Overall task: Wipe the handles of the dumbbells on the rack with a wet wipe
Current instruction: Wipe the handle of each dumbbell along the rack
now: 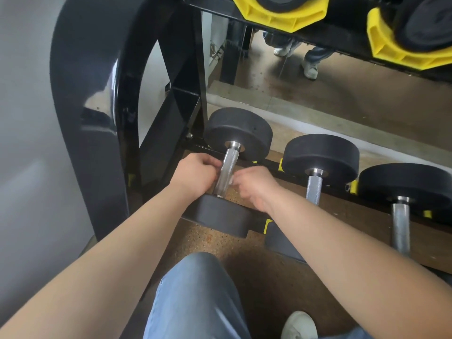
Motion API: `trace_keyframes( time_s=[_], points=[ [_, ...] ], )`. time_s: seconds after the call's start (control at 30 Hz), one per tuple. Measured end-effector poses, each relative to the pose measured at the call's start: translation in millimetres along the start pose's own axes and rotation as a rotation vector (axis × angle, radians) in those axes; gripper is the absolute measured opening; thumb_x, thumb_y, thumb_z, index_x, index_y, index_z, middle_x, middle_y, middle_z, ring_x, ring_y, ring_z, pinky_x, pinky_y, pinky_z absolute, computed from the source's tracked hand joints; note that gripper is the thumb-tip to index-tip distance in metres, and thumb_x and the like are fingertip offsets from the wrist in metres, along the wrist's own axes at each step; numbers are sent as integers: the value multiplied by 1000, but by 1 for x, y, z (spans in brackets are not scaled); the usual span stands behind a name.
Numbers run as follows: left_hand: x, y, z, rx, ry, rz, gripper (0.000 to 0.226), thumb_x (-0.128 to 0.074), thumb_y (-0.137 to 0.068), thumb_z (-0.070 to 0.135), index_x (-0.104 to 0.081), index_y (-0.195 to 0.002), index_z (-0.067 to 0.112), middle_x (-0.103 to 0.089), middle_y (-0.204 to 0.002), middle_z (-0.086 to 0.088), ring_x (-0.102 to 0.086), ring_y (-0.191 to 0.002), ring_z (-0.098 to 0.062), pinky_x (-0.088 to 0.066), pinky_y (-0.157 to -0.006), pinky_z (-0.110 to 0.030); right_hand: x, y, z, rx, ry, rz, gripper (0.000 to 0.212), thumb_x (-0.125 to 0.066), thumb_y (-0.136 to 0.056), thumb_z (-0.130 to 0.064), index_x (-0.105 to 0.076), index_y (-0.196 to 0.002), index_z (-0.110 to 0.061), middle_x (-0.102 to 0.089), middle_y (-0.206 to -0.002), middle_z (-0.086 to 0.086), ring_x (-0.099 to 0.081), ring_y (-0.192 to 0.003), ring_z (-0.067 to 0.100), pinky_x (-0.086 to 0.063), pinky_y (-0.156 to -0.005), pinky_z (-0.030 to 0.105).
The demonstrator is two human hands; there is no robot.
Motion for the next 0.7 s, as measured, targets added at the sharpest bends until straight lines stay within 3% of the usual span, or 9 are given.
trace_keyframes(
  time_s=[0.13,0.2,0.27,0.33,0.4,0.47,0.53,0.6,0.7],
  points=[
    [0,2,1,-8,-16,3,26,-52,-84,15,-73,-86,29,-77,-87,5,-75,-85,-16,-64,-84,-45,5,-24,-18,-1,-413,11,18,-61,-94,8,-72,-103,-3,-58,-73,7,-38,-49,9,-29,-40,21],
    [0,2,2,-5,-12,14,28,-49,-75,20,-74,-84,29,-78,-83,7,-76,-84,-15,-64,-83,-45,1,-22,-14,-17,-265,-73,18,-56,-96,10,-69,-101,-1,-53,-71,7,-36,-48,10,-27,-39,20],
    [1,2,1,3,-2,20,31,-46,-68,23,-74,-81,28,-78,-80,9,-76,-84,-15,-63,-85,-45,-10,-7,4,-96,37,-260,15,-53,-97,6,-66,-97,-2,-54,-63,4,-36,-49,9,-26,-40,17],
    [0,0,0,10,0,16,33,-46,-65,24,-74,-80,29,-78,-82,9,-75,-86,-15,-63,-86,-44,-17,5,19,-167,167,-421,16,-52,-99,3,-65,-95,-5,-55,-54,-1,-36,-48,8,-25,-42,15],
    [0,1,0,14,-3,14,33,-47,-65,25,-75,-81,30,-78,-84,9,-75,-87,-15,-63,-86,-44,-15,-2,17,-226,-16,-393,16,-49,-101,4,-61,-94,-4,-59,-66,3,-37,-48,6,-24,-40,14],
    [0,2,2,14,-10,4,31,-49,-68,24,-75,-83,29,-78,-84,8,-75,-85,-15,-63,-85,-45,-6,-20,3,-240,-332,-247,17,-47,-102,6,-57,-94,-6,-52,-77,4,-35,-50,6,-21,-39,14],
    [0,3,3,10,-18,6,26,-52,-80,19,-74,-87,29,-78,-86,6,-76,-84,-16,-64,-83,-45,-3,-34,-10,-182,-499,-174,23,-44,-102,6,-58,-93,-9,-49,-76,2,-32,-51,6,-21,-40,16],
    [0,3,2,14,-21,8,26,-52,-85,15,-74,-89,28,-78,-87,6,-76,-84,-15,-64,-83,-45,-7,-36,-9,-160,-400,-223,29,-41,-102,8,-55,-86,-13,-44,-71,0,-31,-51,6,-20,-40,16],
    [0,3,3,23,-11,11,29,-50,-72,25,-75,-85,29,-78,-85,8,-76,-86,-14,-63,-87,-44,-19,-14,13,-192,52,-461,23,-45,-101,5,-58,-92,-12,-46,-57,-1,-35,-41,5,-24,-36,13]
  ],
)
Point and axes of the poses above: each hand's wrist, its own y-axis away from the middle knuckle, its own x-axis out of the back of the hand, z = x × y, the point moved 6 cm from there along -y, towards the middle knuckle
